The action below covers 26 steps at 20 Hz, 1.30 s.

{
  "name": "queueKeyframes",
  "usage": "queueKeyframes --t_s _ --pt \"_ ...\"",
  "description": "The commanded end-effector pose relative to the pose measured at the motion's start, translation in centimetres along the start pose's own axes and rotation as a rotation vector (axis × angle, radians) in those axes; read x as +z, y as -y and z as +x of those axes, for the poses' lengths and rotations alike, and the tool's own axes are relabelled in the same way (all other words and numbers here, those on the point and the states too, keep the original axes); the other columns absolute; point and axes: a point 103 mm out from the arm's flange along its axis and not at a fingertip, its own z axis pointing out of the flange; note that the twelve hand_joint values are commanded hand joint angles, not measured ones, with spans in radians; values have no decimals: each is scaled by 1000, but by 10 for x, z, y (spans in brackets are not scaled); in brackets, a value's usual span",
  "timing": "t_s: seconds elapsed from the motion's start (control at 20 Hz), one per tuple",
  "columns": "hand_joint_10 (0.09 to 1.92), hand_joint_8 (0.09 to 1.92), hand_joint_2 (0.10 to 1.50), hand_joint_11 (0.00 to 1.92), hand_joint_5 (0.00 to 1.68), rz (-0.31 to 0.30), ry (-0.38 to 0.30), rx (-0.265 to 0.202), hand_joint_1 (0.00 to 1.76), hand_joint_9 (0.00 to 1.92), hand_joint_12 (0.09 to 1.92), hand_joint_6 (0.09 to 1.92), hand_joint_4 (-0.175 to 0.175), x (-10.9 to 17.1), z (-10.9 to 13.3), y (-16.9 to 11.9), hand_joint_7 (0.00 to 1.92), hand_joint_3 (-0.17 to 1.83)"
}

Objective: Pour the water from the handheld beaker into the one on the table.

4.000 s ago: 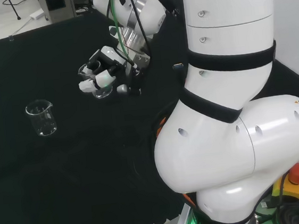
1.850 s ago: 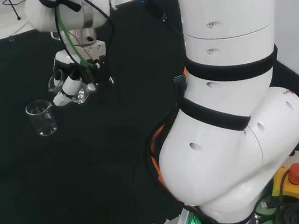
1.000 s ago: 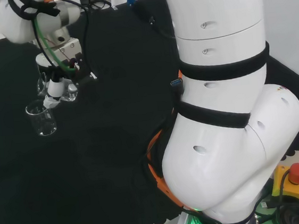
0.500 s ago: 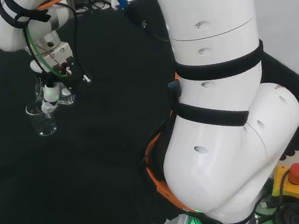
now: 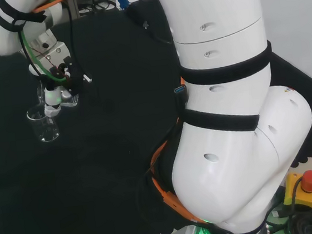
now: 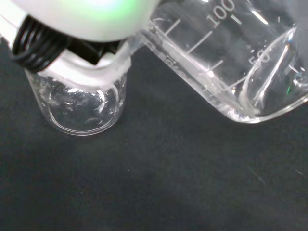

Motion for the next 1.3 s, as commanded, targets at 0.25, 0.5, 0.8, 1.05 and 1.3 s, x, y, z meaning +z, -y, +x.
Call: queueKeyframes --t_s 0.25,0.5,0.8,1.05,1.3 --pt "87 87 595 1363 1468 68 71 2 1193 1596 744 303 25 -7 -6 2 1737 655" --pt "87 87 595 1362 1469 93 100 -6 1193 1597 745 303 27 -10 -4 5 1738 656" --pt "87 87 594 1364 1469 129 109 -19 1192 1599 747 303 29 -12 0 6 1740 656" --pt "87 87 594 1364 1469 155 136 -21 1192 1600 748 303 30 -13 4 7 1741 657" --pt "87 87 594 1364 1469 159 142 -22 1192 1600 749 302 32 -15 5 8 1742 657"
